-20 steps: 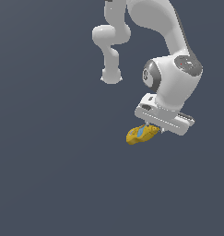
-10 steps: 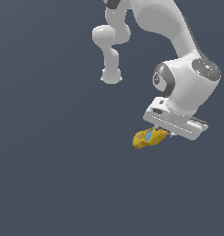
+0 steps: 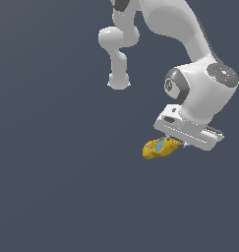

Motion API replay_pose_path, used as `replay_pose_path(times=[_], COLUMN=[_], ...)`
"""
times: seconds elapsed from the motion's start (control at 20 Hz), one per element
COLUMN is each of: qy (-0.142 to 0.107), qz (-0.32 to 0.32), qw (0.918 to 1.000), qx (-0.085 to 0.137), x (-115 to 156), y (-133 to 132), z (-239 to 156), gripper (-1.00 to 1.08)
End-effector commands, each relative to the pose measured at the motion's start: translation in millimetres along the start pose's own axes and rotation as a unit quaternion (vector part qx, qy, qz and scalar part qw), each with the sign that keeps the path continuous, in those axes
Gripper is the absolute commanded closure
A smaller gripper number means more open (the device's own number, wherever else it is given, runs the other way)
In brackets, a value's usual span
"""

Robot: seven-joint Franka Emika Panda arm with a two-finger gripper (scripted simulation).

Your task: Pick up the object and move it to a goal position.

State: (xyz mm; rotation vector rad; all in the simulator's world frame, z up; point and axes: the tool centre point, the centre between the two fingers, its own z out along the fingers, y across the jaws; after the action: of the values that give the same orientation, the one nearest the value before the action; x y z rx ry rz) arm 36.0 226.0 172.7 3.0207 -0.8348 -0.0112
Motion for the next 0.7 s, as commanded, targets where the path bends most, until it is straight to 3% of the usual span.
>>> replay_pose_path(times=[0.0, 0.65], qy=[0.0, 0.0], qz=[-0.001, -0.001], qw=[1.0, 1.0], qx=[0.001, 0.001], x=[-1, -3], y=[-3, -43], z=[-1, -6], gripper=[1.08, 1.08])
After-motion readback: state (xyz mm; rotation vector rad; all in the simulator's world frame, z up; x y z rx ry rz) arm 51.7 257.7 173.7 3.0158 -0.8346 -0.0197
